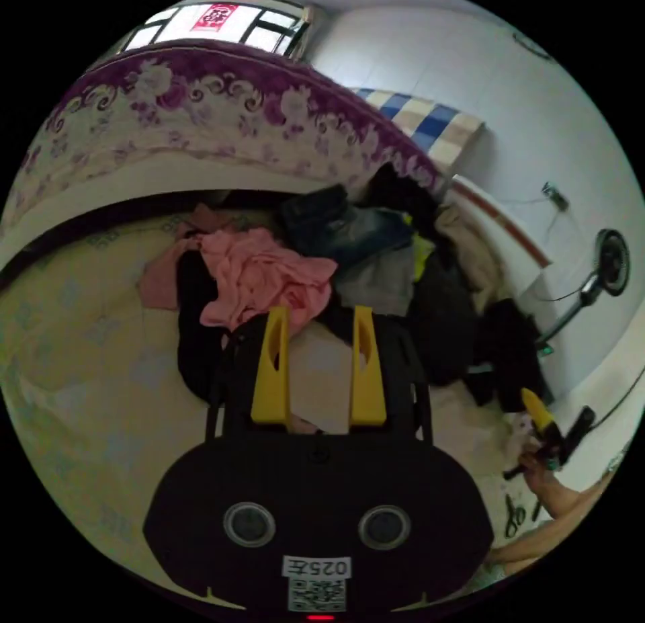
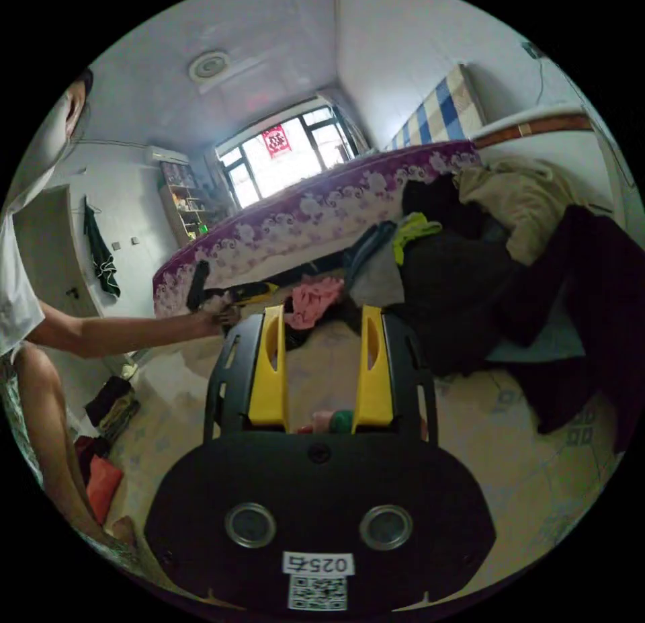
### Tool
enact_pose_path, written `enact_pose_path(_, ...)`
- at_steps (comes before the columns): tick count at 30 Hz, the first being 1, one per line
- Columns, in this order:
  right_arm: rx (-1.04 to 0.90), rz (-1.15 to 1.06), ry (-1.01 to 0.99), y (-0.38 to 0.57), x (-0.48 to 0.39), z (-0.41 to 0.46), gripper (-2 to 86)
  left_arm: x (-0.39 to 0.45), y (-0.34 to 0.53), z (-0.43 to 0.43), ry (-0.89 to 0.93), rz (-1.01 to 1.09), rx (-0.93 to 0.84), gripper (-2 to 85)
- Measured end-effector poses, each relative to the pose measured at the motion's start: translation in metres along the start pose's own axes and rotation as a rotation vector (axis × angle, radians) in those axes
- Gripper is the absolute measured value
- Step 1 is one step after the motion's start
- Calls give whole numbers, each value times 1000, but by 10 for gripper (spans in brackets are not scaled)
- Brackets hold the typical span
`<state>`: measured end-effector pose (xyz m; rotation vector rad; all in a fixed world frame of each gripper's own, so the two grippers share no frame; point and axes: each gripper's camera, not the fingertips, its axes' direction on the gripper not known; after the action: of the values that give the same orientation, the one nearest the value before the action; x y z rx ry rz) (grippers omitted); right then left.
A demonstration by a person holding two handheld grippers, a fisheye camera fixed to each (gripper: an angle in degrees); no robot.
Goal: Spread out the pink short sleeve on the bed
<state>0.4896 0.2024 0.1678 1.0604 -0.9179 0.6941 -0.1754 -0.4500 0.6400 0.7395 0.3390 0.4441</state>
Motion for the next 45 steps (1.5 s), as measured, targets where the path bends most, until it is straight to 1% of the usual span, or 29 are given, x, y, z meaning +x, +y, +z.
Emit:
enact_pose_path(2,-48,-8,-20,-28,29,1,158,0,-32,42,-59,-19,-50,124)
enact_pose_path(4,-105,-8,-54,-65,67,4,153,3,-69,98,-216,2,-176,126)
enact_pose_path(5,-116,-1,-59,-73,76,5,151,4,-76,111,-244,15,-216,124)
enact_pose_path(7,-138,34,-82,-103,107,9,136,7,-91,159,-336,38,-396,102)
enact_pose_path(8,-140,41,-89,-110,113,10,133,7,-93,169,-363,26,-448,90)
enact_pose_path(11,-150,59,-134,-138,135,19,114,12,-104,176,-402,76,-420,22)
enact_pose_path(13,-212,39,-192,-159,142,34,111,16,-109,173,-347,216,-503,3)
enact_pose_path(15,-268,0,-224,-173,143,47,111,13,-100,158,-246,276,-572,-4)
enact_pose_path(17,-346,-43,-225,-185,143,63,113,12,-78,134,-191,334,-618,-8)
enact_pose_path(18,-403,-67,-241,-192,143,75,117,13,-58,113,-140,349,-638,-9)
enact_pose_path(19,-459,-63,-261,-197,145,89,121,15,-32,95,-39,334,-706,-10)
enact_pose_path(21,-515,-53,-305,-203,146,109,142,18,20,67,34,276,-827,-10)
enact_pose_path(23,-550,-37,-309,-210,145,128,157,23,68,26,63,256,-766,-10)
enact_pose_path(25,-592,-87,-294,-220,137,154,167,12,118,-19,73,86,-753,-10)
enact_pose_path(27,-577,-51,-295,-233,138,173,172,-3,149,-51,67,-61,-703,-9)
enact_pose_path(29,-600,14,-357,-246,140,200,170,-15,176,-74,35,-130,-711,-7)
enact_pose_path(31,-745,9,-506,-253,126,234,163,-32,198,-102,60,-204,-648,-1)
enact_pose_path(32,-781,-13,-547,-253,118,239,161,-38,201,-110,74,-243,-613,2)
enact_pose_path(33,-846,-83,-603,-253,101,243,163,-53,205,-128,114,-349,-507,12)
enact_pose_path(34,-873,-174,-598,-254,84,238,165,-69,208,-149,172,-448,-366,27)
enact_pose_path(35,-867,-222,-571,-256,77,234,167,-76,210,-159,187,-491,-285,36)
enact_pose_path(36,-826,-315,-517,-260,64,223,172,-83,212,-178,191,-500,-124,54)
enact_pose_path(37,-794,-384,-462,-265,54,216,179,-84,211,-191,115,-480,-23,84)
enact_pose_path(38,-784,-407,-439,-267,50,215,180,-84,208,-194,65,-465,1,99)
enact_pose_path(39,-773,-439,-413,-272,44,216,183,-81,198,-192,-9,-375,-12,101)
enact_pose_path(40,-775,-443,-404,-278,41,224,184,-81,185,-182,-60,-280,-64,101)
enact_pose_path(42,-806,-401,-436,-286,41,246,178,-94,167,-163,-97,-244,-129,94)
enact_pose_path(44,-850,-358,-460,-288,42,273,157,-118,157,-136,-5,-237,-170,87)
enact_pose_path(45,-917,-341,-464,-282,43,292,133,-133,156,-113,69,-232,-240,83)
